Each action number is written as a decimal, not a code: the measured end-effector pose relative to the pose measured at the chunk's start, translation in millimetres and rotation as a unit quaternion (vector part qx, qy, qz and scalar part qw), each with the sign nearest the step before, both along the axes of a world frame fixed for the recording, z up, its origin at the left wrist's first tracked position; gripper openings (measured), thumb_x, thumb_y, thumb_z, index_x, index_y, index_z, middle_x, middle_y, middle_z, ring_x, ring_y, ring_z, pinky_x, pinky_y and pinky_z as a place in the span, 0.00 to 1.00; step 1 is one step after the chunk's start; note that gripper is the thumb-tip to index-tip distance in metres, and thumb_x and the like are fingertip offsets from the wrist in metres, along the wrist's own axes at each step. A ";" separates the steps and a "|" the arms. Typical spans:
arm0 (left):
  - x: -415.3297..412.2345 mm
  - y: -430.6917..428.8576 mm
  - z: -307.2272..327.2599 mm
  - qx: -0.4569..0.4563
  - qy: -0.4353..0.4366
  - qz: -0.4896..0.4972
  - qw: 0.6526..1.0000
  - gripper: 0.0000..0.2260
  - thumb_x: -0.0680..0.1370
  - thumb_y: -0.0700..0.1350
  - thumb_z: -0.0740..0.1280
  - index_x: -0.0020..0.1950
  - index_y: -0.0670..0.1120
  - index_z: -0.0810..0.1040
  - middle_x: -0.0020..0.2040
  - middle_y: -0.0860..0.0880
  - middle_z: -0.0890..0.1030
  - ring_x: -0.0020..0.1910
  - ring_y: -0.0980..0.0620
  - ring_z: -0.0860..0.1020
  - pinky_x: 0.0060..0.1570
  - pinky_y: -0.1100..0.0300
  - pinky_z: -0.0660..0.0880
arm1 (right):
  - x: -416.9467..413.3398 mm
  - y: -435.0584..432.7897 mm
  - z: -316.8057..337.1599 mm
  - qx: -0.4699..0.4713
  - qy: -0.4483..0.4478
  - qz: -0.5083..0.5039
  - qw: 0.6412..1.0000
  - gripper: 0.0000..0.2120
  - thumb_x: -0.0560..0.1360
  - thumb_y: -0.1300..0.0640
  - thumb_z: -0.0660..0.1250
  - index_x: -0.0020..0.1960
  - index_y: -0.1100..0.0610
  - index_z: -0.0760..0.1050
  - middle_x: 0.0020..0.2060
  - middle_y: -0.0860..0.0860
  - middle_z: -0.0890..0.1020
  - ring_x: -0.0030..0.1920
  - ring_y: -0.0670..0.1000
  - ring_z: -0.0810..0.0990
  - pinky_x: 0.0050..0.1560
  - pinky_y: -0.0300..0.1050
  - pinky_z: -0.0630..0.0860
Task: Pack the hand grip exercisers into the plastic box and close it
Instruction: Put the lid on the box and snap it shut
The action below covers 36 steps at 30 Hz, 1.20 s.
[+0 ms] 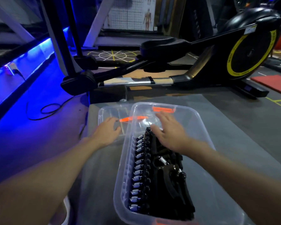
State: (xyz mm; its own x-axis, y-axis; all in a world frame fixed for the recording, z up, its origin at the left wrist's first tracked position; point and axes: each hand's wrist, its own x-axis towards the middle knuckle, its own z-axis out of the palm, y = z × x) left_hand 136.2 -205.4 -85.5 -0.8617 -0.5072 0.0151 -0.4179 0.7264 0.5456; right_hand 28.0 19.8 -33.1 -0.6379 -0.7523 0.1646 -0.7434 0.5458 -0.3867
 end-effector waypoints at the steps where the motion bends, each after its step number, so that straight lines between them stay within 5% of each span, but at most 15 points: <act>1: -0.7 -9.7 -10.9 -0.008 -0.026 -0.005 1.000 0.21 0.79 0.46 0.63 0.71 0.42 0.69 0.70 0.41 0.72 0.68 0.42 0.72 0.67 0.52 0.67 | 7.0 -25.0 0.8 -0.016 -0.041 0.027 0.999 0.32 0.79 0.38 0.51 0.76 0.56 0.58 0.77 0.53 0.59 0.77 0.52 0.54 0.76 0.54 0.54; 7: 1.7 -55.9 -73.7 0.024 -0.077 -0.021 0.997 0.24 0.75 0.57 0.67 0.69 0.53 0.71 0.64 0.51 0.79 0.62 0.49 0.78 0.61 0.54 0.74 | 25.6 -92.7 -29.2 0.063 -0.072 0.089 0.991 0.28 0.82 0.41 0.48 0.78 0.52 0.53 0.79 0.48 0.46 0.78 0.47 0.39 0.77 0.55 0.43; 9: 0.5 -64.4 -87.1 0.024 -0.079 -0.020 0.996 0.20 0.76 0.54 0.69 0.66 0.53 0.74 0.61 0.51 0.80 0.60 0.49 0.78 0.60 0.59 0.72 | 23.4 -92.5 -34.3 0.055 -0.088 0.090 0.991 0.28 0.82 0.41 0.48 0.78 0.50 0.53 0.79 0.46 0.45 0.77 0.45 0.37 0.77 0.54 0.43; 16: -11.3 -77.9 -113.8 -0.114 -0.112 -0.020 0.987 0.16 0.77 0.54 0.68 0.63 0.51 0.78 0.64 0.51 0.72 0.68 0.49 0.67 0.67 0.51 0.62 | 20.2 -91.9 -37.4 0.038 -0.125 0.109 0.985 0.28 0.81 0.39 0.46 0.77 0.49 0.53 0.79 0.44 0.45 0.76 0.44 0.35 0.77 0.57 0.45; 21: 4.1 -79.5 -118.2 -0.163 -0.067 -0.083 0.981 0.14 0.76 0.57 0.66 0.56 0.49 0.76 0.56 0.50 0.76 0.62 0.49 0.73 0.69 0.49 0.57 | 16.6 -94.7 -43.9 0.012 -0.122 0.114 0.986 0.32 0.75 0.33 0.42 0.75 0.46 0.57 0.77 0.43 0.51 0.77 0.44 0.36 0.76 0.58 0.48; 26: 10.1 -65.6 -80.4 -0.198 0.020 -0.088 0.976 0.24 0.73 0.63 0.55 0.51 0.44 0.76 0.49 0.46 0.77 0.53 0.43 0.75 0.58 0.47 0.66 | 18.9 -92.2 -38.4 0.024 -0.114 0.115 0.987 0.26 0.81 0.40 0.47 0.77 0.46 0.54 0.79 0.44 0.46 0.77 0.44 0.36 0.77 0.54 0.45; 31: 14.4 -46.9 -24.2 -0.102 0.128 0.037 0.986 0.23 0.72 0.64 0.55 0.47 0.44 0.74 0.47 0.44 0.76 0.51 0.42 0.74 0.51 0.46 0.68 | 24.1 -90.4 -31.9 0.052 -0.088 0.088 0.991 0.28 0.81 0.40 0.47 0.78 0.50 0.53 0.79 0.45 0.45 0.77 0.45 0.38 0.77 0.54 0.47; 36: 37.7 -26.9 27.7 -0.040 0.211 0.160 0.963 0.11 0.78 0.51 0.67 0.45 0.45 0.73 0.44 0.47 0.74 0.51 0.41 0.74 0.51 0.46 0.70 | 32.7 -62.2 -25.6 0.084 -0.043 0.114 0.989 0.29 0.82 0.40 0.44 0.79 0.51 0.47 0.79 0.46 0.44 0.78 0.45 0.41 0.77 0.54 0.46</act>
State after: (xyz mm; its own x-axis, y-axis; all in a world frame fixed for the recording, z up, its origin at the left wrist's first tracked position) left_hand 173.9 -232.2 -57.7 -0.5695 -0.7290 0.3798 -0.3809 0.6435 0.6640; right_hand 60.7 -42.4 -58.7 -0.4546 -0.8904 -0.0237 -0.8227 0.4299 -0.3720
